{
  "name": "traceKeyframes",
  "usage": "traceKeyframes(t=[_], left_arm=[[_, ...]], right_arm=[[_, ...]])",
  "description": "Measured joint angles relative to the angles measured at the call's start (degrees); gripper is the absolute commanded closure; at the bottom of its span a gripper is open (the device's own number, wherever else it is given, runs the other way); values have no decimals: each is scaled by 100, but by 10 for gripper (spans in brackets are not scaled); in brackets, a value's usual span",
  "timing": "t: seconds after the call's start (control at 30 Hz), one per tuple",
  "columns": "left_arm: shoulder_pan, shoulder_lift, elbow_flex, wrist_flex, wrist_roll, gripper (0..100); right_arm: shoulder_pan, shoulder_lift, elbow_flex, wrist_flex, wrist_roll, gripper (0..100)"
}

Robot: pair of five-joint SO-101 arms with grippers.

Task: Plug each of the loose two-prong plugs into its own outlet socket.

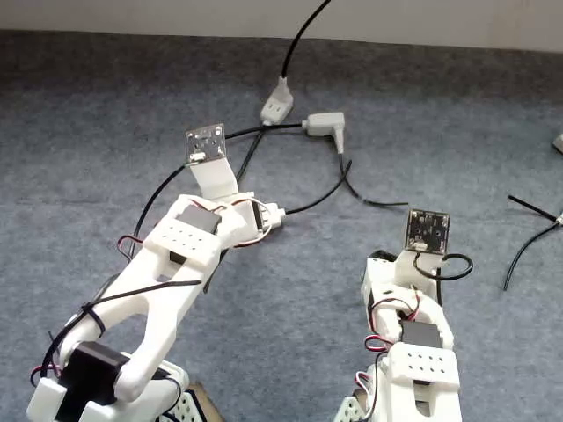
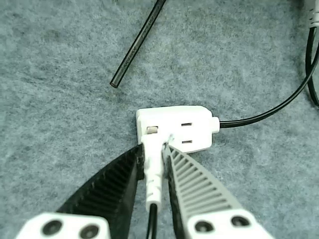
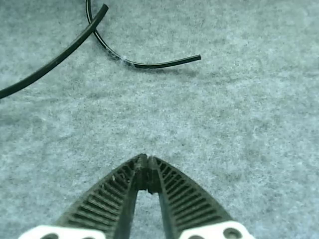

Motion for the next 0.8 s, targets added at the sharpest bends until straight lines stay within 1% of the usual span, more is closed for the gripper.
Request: traceKeyframes(t=[0.2,0.3,0.33,0.4,0.63,0.8], left_arm=[[26,246,-44,-273,0,993],[26,756,-492,-264,26,993],[26,976,-730,-149,26,993],[26,1503,-1327,316,26,993],[0,3305,-4141,2901,0,993],[-44,4598,-6004,4281,0,993]], right_arm=[[0,0,0,0,0,981],[0,0,0,0,0,981],[0,0,0,0,0,981],[0,0,0,0,0,981],[0,0,0,0,0,981],[0,0,0,0,0,981]])
